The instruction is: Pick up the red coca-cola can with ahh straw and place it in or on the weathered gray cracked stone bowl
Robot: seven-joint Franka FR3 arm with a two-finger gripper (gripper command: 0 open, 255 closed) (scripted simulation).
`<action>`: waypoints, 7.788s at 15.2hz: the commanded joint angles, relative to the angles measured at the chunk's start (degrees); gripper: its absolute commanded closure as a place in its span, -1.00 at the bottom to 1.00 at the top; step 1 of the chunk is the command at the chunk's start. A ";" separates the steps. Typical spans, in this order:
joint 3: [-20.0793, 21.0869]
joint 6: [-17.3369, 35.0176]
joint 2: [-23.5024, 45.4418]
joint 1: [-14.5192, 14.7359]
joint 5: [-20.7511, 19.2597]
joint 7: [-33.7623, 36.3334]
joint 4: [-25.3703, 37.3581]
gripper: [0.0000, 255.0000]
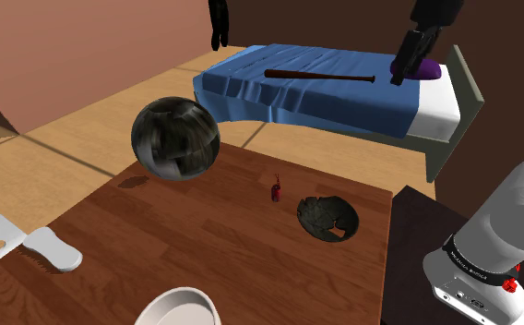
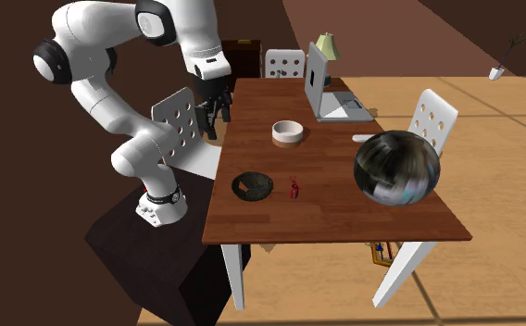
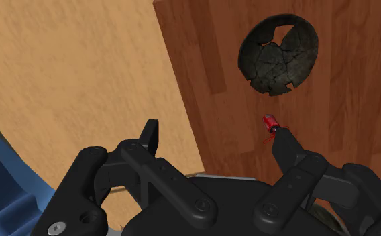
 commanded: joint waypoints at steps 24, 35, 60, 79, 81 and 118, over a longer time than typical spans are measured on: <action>23.76 41.83 28.14 -0.95 5.08 31.53 -10.49 -1.00; 29.12 54.45 50.81 -2.45 -10.56 51.87 -2.29 -1.00; 28.54 56.74 53.60 -2.16 -13.14 53.63 -2.26 1.00; 29.40 42.83 43.27 -2.91 -4.19 46.87 2.95 1.00; 29.33 41.52 42.57 -2.90 -3.72 46.49 3.66 1.00; 28.03 50.83 14.86 6.86 14.09 39.28 -32.12 1.00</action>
